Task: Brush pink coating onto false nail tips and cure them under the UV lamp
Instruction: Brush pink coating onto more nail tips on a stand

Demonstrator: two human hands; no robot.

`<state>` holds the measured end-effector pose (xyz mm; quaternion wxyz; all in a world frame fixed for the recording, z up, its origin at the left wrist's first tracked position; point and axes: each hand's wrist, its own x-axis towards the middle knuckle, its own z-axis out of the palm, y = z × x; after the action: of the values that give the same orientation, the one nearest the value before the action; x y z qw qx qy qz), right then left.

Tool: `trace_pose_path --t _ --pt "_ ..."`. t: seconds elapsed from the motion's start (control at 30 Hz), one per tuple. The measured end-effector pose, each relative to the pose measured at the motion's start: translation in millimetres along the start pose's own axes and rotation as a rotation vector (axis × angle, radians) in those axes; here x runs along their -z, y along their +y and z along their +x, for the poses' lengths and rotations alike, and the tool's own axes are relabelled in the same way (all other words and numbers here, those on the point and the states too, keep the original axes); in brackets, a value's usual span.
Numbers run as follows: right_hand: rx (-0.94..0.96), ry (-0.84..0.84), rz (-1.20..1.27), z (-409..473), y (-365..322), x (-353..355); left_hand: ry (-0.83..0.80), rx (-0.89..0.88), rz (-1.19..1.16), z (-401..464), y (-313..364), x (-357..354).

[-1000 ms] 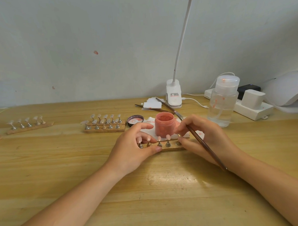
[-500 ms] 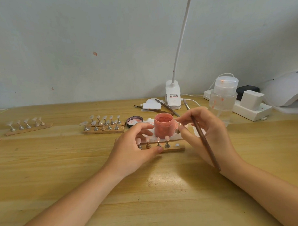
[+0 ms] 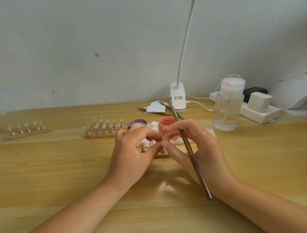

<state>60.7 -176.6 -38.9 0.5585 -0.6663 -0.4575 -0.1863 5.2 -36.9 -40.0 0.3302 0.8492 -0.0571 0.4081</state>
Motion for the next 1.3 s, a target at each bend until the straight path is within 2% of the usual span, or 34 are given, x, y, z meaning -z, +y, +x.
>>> trace_pose_path --t 0.27,0.43,0.73,0.9,1.13,1.2,1.3 --pt "-0.113 0.136 0.156 12.1 -7.0 15.2 0.024 0.104 -0.122 3.7 -2.1 0.4" --pt "-0.362 0.262 0.207 24.1 -2.0 25.5 0.002 0.132 -0.155 4.8 -7.2 0.9" --pt "-0.340 0.106 -0.023 58.6 16.0 31.2 0.013 0.207 -0.215 4.5 -7.5 1.8" --pt "-0.322 -0.017 -0.279 76.8 24.6 23.2 0.014 0.190 -0.225 5.5 -7.7 2.2" --pt "-0.386 -0.280 -0.563 83.9 31.2 9.9 0.021 0.173 -0.240 4.9 -7.2 2.4" --pt "-0.388 -0.253 -0.547 81.2 31.4 9.9 0.016 0.174 -0.243 5.2 -6.2 2.3" --pt "-0.418 -0.115 -0.430 81.7 29.9 16.5 0.011 0.186 -0.245 5.0 -5.7 2.4"
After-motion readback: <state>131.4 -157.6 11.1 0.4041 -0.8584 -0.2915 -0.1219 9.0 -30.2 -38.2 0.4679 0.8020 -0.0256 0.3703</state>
